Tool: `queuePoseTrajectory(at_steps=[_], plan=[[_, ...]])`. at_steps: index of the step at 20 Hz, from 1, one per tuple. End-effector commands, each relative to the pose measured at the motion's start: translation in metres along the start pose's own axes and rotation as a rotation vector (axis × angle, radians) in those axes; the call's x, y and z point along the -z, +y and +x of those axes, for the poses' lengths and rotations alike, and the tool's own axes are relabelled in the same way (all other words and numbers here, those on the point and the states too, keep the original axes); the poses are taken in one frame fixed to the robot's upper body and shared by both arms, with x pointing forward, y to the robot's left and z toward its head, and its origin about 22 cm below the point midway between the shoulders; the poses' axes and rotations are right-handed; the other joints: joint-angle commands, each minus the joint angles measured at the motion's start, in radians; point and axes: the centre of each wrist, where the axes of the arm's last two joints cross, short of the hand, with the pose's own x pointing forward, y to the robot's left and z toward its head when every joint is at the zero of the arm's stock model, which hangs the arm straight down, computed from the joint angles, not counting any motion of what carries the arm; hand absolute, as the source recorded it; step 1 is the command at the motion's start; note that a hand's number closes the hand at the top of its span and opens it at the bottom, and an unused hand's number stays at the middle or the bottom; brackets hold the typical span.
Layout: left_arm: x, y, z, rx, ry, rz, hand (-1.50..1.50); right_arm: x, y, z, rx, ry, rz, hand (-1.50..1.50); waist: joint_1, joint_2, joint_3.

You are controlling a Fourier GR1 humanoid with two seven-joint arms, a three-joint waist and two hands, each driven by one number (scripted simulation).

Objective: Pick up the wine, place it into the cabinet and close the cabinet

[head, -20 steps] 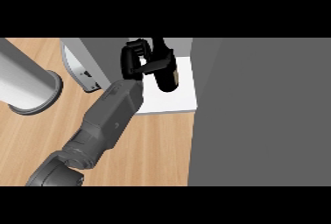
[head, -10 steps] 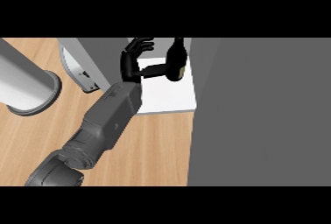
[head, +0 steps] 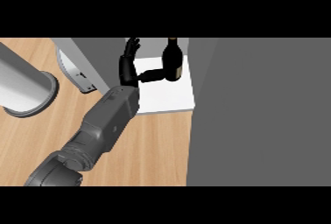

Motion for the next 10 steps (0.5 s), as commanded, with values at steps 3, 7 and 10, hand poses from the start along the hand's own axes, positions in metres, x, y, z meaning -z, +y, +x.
queuePoseTrajectory(at_steps=[3, 7, 10], plan=[[-0.008, 0.005, -0.011, 0.013, 0.005, 0.039, -1.50, -0.002, -0.004, 0.006, 0.003, -0.048, 0.027, -1.50, 0.004, 0.008, -0.003], [0.000, 0.013, -0.008, -0.017, -0.019, 0.056, -1.50, -0.010, 0.004, 0.007, 0.012, -0.027, 0.010, -1.50, 0.002, 0.005, -0.003], [-0.006, 0.008, -0.011, -0.025, -0.026, 0.031, -1.50, -0.010, -0.001, 0.008, 0.005, -0.032, 0.024, -1.50, -0.002, 0.006, -0.003]])
